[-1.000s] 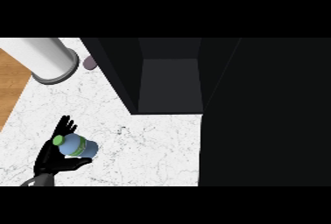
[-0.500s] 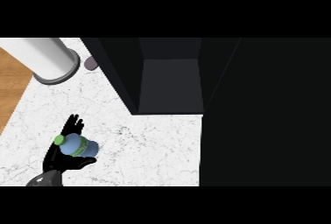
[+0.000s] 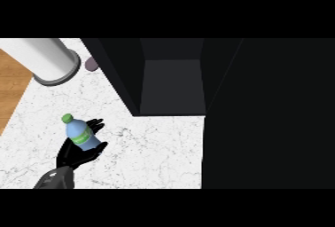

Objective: Pick up the bottled water, place it into the cabinet and close the cabinet

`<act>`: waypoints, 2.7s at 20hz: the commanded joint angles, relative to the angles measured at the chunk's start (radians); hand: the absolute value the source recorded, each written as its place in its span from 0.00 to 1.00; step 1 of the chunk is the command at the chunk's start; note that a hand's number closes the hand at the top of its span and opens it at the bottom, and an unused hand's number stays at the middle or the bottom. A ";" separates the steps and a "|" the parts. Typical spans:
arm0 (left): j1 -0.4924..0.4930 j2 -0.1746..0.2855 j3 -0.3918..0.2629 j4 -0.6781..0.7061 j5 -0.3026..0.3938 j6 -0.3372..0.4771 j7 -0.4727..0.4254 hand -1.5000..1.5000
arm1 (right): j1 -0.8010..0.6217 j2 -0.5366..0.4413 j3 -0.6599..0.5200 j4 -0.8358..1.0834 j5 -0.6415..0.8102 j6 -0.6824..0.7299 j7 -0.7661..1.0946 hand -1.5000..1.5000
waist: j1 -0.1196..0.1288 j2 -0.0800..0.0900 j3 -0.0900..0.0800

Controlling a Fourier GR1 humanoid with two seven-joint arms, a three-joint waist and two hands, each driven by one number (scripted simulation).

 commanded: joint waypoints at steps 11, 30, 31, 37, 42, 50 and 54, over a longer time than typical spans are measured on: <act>0.051 -0.076 -0.060 -0.057 -0.028 0.044 -0.065 1.00 | -0.043 -0.021 -0.056 0.072 -0.029 0.009 -0.033 0.00 | 0.007 0.000 -0.003; 0.140 -0.147 0.050 -0.331 0.283 -0.134 0.114 1.00 | 0.043 0.012 0.072 -0.038 0.048 -0.036 0.005 0.00 | 0.015 -0.005 -0.002; 0.178 -0.137 0.030 -0.346 0.279 -0.174 0.131 1.00 | 0.123 -0.007 0.085 -0.006 0.060 0.029 -0.090 0.00 | 0.010 -0.005 -0.002; 0.248 -0.210 -0.066 -0.668 0.327 0.006 0.345 1.00 | 0.052 -0.022 0.055 -0.070 0.003 -0.011 0.013 0.00 | 0.013 -0.004 -0.002; 0.285 -0.202 -0.137 -0.911 0.347 0.110 0.477 1.00 | 0.007 -0.023 0.028 -0.013 -0.027 -0.012 0.015 0.00 | 0.015 -0.003 -0.003; 0.191 -0.212 -0.366 -0.996 0.343 0.382 0.473 1.00 | 0.015 -0.033 0.038 -0.002 -0.016 -0.006 -0.004 0.00 | 0.005 -0.001 -0.003; 0.115 -0.212 -0.435 -0.991 0.329 0.517 0.487 1.00 | -0.072 0.019 0.108 0.003 0.034 -0.081 0.047 0.00 | 0.006 0.000 -0.004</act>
